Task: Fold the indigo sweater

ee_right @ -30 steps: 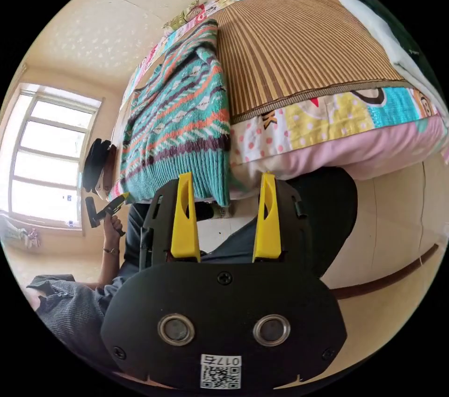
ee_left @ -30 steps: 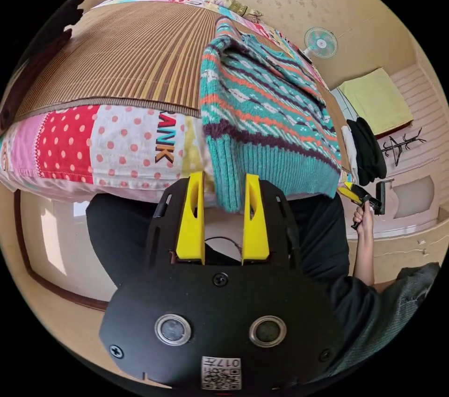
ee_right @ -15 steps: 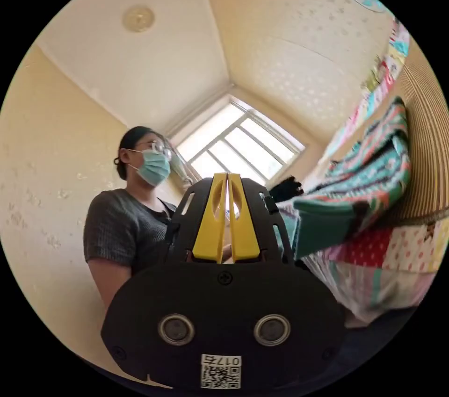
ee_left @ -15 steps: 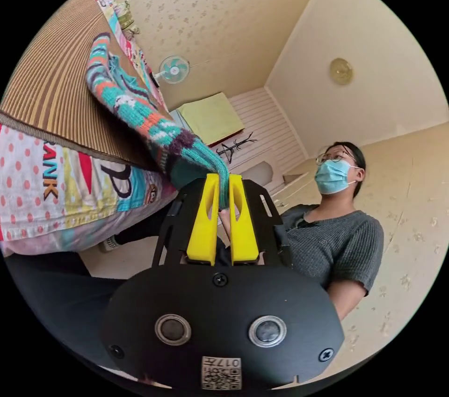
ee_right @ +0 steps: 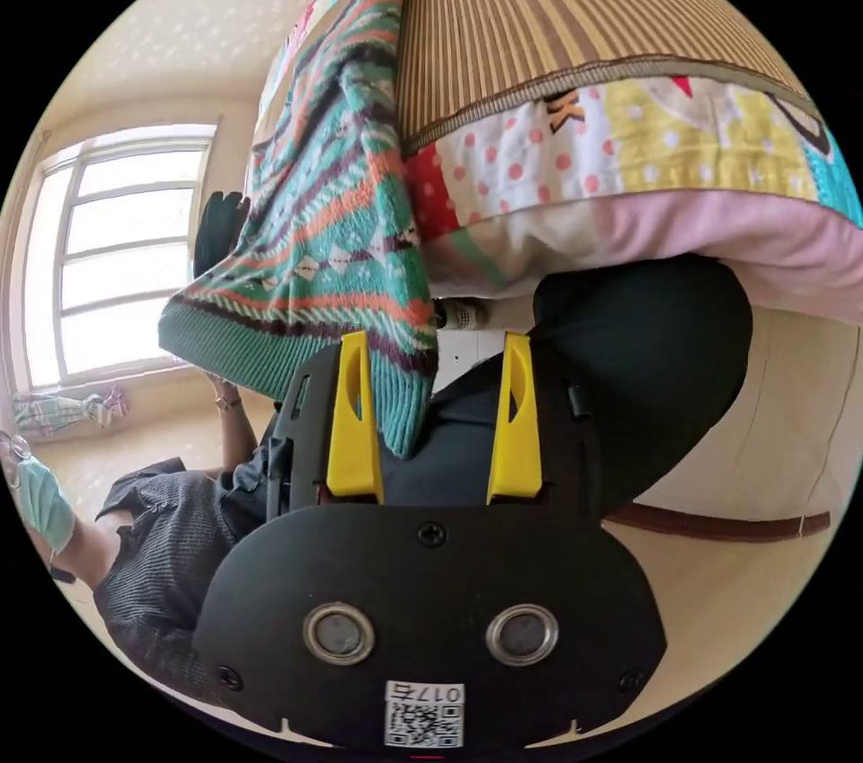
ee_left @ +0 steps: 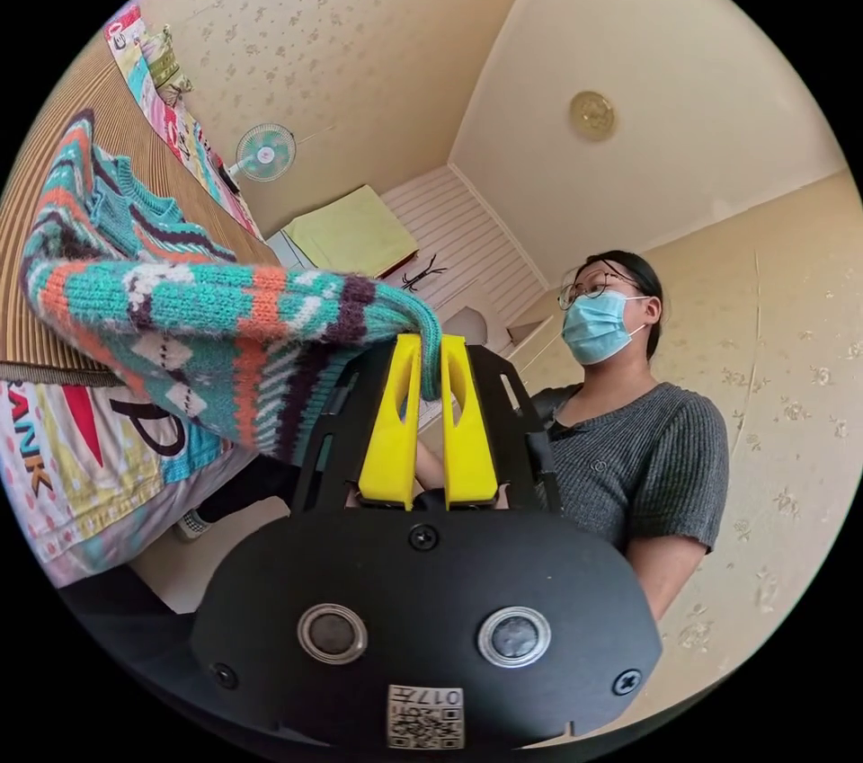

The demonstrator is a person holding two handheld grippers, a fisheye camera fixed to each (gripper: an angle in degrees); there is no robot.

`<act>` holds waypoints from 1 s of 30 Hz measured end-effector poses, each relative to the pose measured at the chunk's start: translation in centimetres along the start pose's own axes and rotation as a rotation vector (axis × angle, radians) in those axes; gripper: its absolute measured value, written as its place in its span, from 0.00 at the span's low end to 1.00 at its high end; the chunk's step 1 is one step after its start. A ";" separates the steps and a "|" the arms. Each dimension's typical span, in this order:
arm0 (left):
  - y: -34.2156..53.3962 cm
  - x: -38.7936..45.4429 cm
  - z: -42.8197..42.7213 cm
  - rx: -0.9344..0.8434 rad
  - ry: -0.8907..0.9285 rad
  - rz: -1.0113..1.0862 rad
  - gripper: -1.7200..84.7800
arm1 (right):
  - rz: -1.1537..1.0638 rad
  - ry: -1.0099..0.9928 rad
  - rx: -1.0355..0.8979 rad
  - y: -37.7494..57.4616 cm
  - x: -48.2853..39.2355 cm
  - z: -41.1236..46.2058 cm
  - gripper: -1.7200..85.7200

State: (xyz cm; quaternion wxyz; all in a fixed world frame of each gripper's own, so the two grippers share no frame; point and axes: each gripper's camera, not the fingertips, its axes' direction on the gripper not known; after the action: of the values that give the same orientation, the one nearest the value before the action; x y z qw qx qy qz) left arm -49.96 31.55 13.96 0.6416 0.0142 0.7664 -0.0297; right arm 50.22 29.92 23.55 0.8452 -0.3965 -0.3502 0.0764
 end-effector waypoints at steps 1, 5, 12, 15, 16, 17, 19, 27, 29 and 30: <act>0.0 0.0 -0.3 0.006 -0.001 -0.002 0.07 | -0.027 -0.053 -0.055 -0.4 0.4 0.8 0.22; 0.2 0.5 -2.6 0.037 0.006 0.003 0.07 | -0.195 -0.345 -0.265 -0.1 0.9 2.6 0.10; -0.4 2.2 -7.1 0.273 0.354 0.232 0.07 | -0.878 -0.929 0.298 6.8 -2.6 -12.1 0.03; -3.3 -0.2 -8.8 0.366 0.178 0.104 0.07 | -0.844 -0.885 0.394 4.2 -4.5 -15.9 0.02; -4.0 -1.0 -9.1 0.384 0.115 0.061 0.07 | -0.778 -0.809 0.423 1.9 -5.0 -16.9 0.02; -5.6 -2.8 -9.7 0.415 0.015 -0.022 0.07 | -0.739 -0.773 0.439 0.6 -5.2 -17.4 0.02; -8.2 -6.0 -10.5 0.465 -0.032 -0.081 0.07 | -0.634 -0.708 0.506 -5.2 -6.1 -18.6 0.02; -15.1 -22.5 -12.8 0.596 -0.071 -0.365 0.09 | -0.129 -0.444 0.702 -19.1 -5.1 -13.7 0.05; -14.0 -24.7 -13.1 0.647 -0.029 -0.409 0.11 | -0.093 -0.420 0.726 -20.1 -3.8 -11.5 0.08; -13.6 -25.2 -13.4 0.662 -0.021 -0.398 0.12 | -0.099 -0.396 0.739 -20.3 -3.0 -10.1 0.10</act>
State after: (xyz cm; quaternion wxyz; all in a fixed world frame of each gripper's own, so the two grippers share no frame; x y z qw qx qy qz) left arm -59.51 19.26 41.46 0.5918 0.0713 0.6965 -0.3994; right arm 51.59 8.76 32.20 0.8496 -0.0272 -0.4736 0.2305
